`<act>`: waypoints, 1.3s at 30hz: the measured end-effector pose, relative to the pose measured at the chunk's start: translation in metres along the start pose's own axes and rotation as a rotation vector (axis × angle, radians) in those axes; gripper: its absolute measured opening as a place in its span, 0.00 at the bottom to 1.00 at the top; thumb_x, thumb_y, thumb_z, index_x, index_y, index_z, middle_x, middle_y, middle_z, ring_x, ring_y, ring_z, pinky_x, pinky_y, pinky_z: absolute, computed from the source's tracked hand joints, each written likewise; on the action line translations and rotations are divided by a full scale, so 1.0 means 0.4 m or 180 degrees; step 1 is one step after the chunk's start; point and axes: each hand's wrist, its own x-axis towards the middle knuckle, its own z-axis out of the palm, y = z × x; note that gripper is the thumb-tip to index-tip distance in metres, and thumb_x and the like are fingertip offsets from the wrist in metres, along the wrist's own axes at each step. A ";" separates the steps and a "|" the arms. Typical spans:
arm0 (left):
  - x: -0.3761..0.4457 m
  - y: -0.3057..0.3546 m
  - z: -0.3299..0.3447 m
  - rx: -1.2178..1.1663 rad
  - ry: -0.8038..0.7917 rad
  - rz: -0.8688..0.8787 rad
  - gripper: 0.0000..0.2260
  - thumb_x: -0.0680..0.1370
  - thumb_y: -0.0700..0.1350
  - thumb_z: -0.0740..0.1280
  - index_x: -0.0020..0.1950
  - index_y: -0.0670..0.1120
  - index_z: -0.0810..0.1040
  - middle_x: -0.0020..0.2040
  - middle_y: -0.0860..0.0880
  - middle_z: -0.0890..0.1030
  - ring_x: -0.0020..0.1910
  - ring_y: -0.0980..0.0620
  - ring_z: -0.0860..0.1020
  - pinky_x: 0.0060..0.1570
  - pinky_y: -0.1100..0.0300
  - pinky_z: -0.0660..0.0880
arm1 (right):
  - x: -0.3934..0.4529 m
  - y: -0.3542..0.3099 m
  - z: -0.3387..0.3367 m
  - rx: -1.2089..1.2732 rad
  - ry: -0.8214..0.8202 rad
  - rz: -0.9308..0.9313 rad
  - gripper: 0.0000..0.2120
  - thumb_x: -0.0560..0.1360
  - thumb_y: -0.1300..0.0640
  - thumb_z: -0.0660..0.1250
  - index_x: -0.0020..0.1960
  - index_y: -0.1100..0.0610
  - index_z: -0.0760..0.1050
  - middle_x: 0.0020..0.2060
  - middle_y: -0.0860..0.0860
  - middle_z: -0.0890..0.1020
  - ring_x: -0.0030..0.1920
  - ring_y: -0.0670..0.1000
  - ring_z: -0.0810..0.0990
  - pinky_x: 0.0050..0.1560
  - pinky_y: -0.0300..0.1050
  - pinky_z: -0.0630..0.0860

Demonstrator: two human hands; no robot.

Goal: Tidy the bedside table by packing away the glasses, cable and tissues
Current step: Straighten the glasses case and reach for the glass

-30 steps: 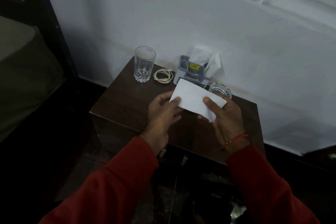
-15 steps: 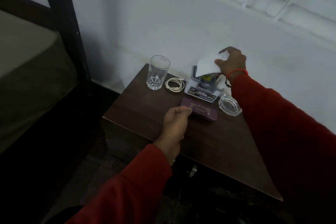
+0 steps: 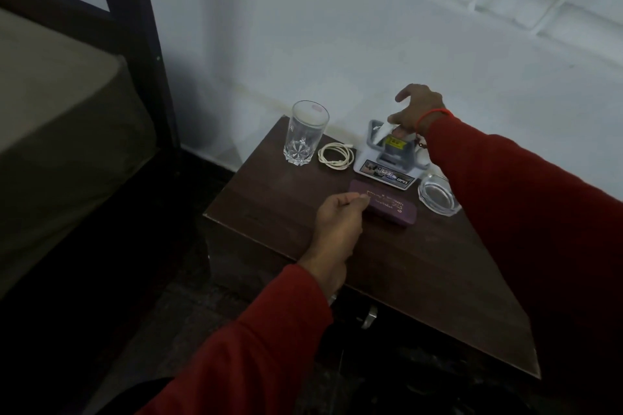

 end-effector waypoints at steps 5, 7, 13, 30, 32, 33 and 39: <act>0.003 -0.006 0.005 0.0031 0.0011 0.0027 0.07 0.80 0.51 0.66 0.57 0.53 0.79 0.43 0.56 0.79 0.46 0.52 0.77 0.36 0.59 0.69 | -0.014 0.011 -0.005 0.0664 0.0115 0.0177 0.13 0.75 0.62 0.71 0.59 0.59 0.76 0.62 0.62 0.77 0.41 0.63 0.85 0.45 0.56 0.84; 0.005 -0.007 0.007 0.0006 0.0014 0.0039 0.07 0.80 0.51 0.66 0.56 0.54 0.79 0.44 0.56 0.80 0.45 0.53 0.78 0.37 0.59 0.70 | -0.019 0.009 -0.010 0.0551 0.0545 -0.0072 0.11 0.77 0.59 0.68 0.59 0.59 0.76 0.57 0.63 0.80 0.51 0.63 0.83 0.54 0.56 0.81; 0.003 -0.007 0.011 -0.0117 0.0115 0.0082 0.08 0.79 0.50 0.67 0.58 0.54 0.79 0.49 0.56 0.82 0.47 0.53 0.80 0.36 0.61 0.71 | -0.069 -0.041 0.018 0.0215 0.0935 -0.1161 0.11 0.77 0.61 0.63 0.58 0.59 0.78 0.54 0.62 0.79 0.55 0.59 0.78 0.56 0.45 0.70; 0.027 -0.021 0.006 -0.0158 0.0420 0.0273 0.08 0.78 0.48 0.67 0.57 0.52 0.80 0.51 0.53 0.84 0.54 0.49 0.83 0.44 0.59 0.73 | -0.114 -0.182 0.233 0.0981 -0.0403 -0.1186 0.42 0.64 0.49 0.81 0.72 0.50 0.66 0.59 0.56 0.78 0.54 0.52 0.77 0.58 0.41 0.70; 0.023 -0.027 0.011 -0.0112 0.0381 0.0278 0.09 0.78 0.49 0.67 0.57 0.53 0.79 0.50 0.54 0.84 0.54 0.50 0.83 0.45 0.58 0.74 | -0.134 -0.181 0.220 0.1310 -0.0145 -0.1148 0.41 0.63 0.49 0.81 0.71 0.49 0.67 0.55 0.53 0.78 0.50 0.51 0.77 0.55 0.42 0.73; 0.023 -0.029 0.011 -0.0097 0.0390 0.0315 0.08 0.78 0.48 0.67 0.57 0.53 0.79 0.50 0.54 0.83 0.54 0.50 0.83 0.47 0.58 0.74 | -0.145 -0.182 0.207 0.1480 0.0002 -0.1136 0.40 0.63 0.49 0.81 0.70 0.49 0.66 0.55 0.53 0.77 0.49 0.51 0.78 0.53 0.42 0.73; 0.024 -0.003 0.000 -0.0472 0.0493 0.0698 0.08 0.80 0.46 0.67 0.59 0.53 0.78 0.50 0.56 0.83 0.47 0.54 0.81 0.44 0.59 0.74 | -0.230 -0.148 0.067 0.2395 0.0437 -0.1113 0.38 0.64 0.52 0.81 0.69 0.49 0.66 0.53 0.55 0.75 0.46 0.55 0.80 0.55 0.56 0.80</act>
